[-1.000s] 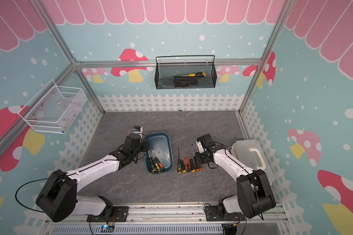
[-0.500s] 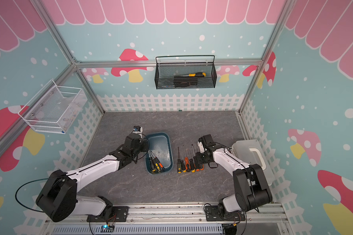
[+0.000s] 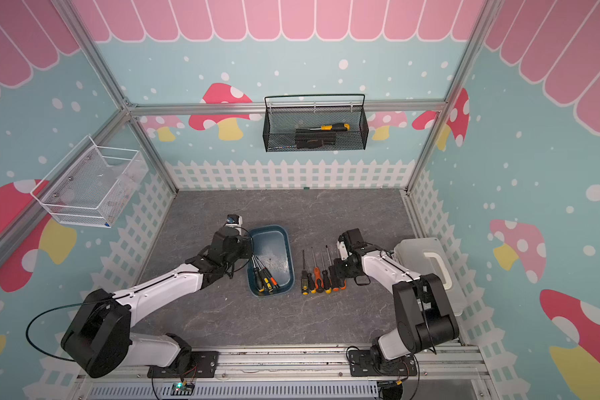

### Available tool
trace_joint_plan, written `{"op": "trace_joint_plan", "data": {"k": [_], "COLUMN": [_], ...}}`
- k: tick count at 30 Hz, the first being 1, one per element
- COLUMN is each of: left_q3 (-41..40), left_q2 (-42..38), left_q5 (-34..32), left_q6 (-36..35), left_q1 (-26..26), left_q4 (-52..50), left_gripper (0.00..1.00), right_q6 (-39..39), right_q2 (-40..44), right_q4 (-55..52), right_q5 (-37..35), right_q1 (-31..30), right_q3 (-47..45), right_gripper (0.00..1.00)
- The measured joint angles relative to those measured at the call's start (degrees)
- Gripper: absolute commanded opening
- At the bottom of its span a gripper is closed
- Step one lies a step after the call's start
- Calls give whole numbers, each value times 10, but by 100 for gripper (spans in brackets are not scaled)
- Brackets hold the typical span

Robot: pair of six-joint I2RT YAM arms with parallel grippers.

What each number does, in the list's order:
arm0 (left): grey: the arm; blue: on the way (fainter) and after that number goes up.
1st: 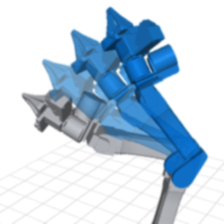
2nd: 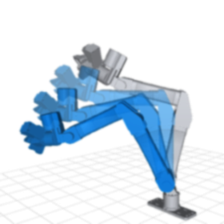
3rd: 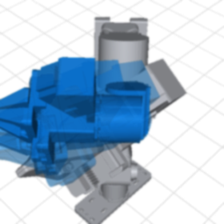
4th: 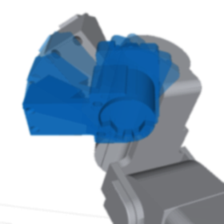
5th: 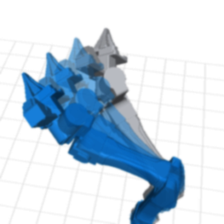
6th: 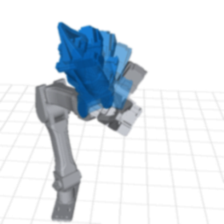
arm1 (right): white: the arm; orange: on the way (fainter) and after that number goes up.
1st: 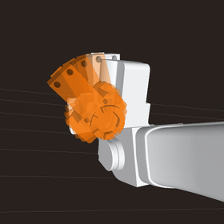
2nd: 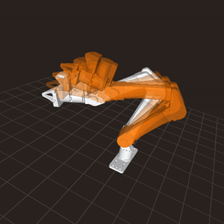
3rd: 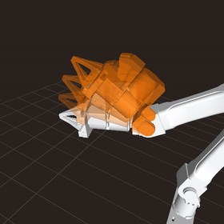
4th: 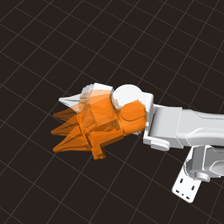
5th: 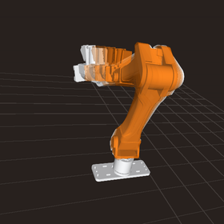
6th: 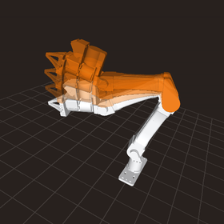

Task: Take out the screwdriver from the storage box
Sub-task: Place the screwdriver at the center of the board.

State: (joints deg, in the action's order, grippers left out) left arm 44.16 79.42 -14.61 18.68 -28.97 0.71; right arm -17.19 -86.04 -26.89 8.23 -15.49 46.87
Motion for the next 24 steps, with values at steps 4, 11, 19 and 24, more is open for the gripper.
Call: {"op": "trace_joint_plan", "data": {"k": [4, 11, 19, 24], "left_q3": [1, 2, 3, 3], "left_q2": [2, 4, 4, 4], "left_q5": [1, 3, 3, 3], "left_q6": [0, 0, 0, 0], "left_q1": [0, 0, 0, 0], "left_q4": [0, 0, 0, 0], "left_gripper": [0, 0, 0, 0], "right_q6": [0, 0, 0, -2], "right_q2": [-3, -8, -8, -8], "right_q4": [1, 3, 6, 10], "right_q5": [3, 8, 14, 18], "right_q1": [2, 8, 11, 12], "right_q3": [0, 0, 0, -4], "right_gripper": [3, 6, 10, 14]}}
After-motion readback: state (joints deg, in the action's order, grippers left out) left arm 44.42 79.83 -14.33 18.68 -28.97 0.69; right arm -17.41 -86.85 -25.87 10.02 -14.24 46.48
